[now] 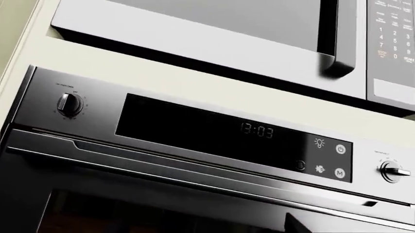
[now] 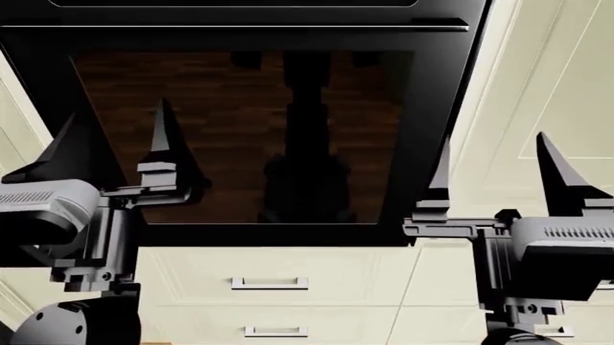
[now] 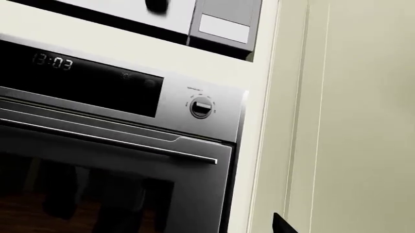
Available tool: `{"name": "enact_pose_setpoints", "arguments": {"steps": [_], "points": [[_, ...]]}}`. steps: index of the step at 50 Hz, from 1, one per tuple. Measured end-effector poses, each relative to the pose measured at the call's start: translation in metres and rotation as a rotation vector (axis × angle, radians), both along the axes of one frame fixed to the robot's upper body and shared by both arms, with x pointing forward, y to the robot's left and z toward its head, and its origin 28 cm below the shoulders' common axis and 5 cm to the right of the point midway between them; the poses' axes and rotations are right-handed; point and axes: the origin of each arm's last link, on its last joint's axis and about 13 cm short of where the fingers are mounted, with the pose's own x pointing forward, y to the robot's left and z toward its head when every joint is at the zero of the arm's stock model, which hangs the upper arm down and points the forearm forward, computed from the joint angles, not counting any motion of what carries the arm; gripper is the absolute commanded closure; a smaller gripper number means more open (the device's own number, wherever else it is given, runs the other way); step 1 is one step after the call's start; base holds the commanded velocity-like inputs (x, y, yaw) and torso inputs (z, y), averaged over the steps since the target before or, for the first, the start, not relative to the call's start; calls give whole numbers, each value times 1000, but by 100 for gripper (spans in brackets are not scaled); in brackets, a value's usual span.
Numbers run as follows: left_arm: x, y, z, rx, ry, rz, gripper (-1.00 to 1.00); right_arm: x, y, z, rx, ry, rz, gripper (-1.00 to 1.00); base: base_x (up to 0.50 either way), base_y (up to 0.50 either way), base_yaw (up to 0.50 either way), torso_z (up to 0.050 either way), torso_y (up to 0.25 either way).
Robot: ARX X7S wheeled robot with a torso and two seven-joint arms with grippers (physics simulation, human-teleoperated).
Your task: Preheat the oven by turning the temperature knob.
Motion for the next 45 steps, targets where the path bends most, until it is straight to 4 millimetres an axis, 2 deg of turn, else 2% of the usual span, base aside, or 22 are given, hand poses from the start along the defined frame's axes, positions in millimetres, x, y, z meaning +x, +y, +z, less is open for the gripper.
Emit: {"name": "enact_pose_setpoints", "arguments": {"steps": [10, 45], "points": [[1, 1, 1, -8, 14, 4, -100, 6, -2, 19, -64, 6, -34, -100, 0, 0, 0, 39, 0], [3, 2, 2, -7, 38, 36, -100, 27, -16, 70, -441, 133, -207, -100, 0, 0, 0, 7, 0]]}}
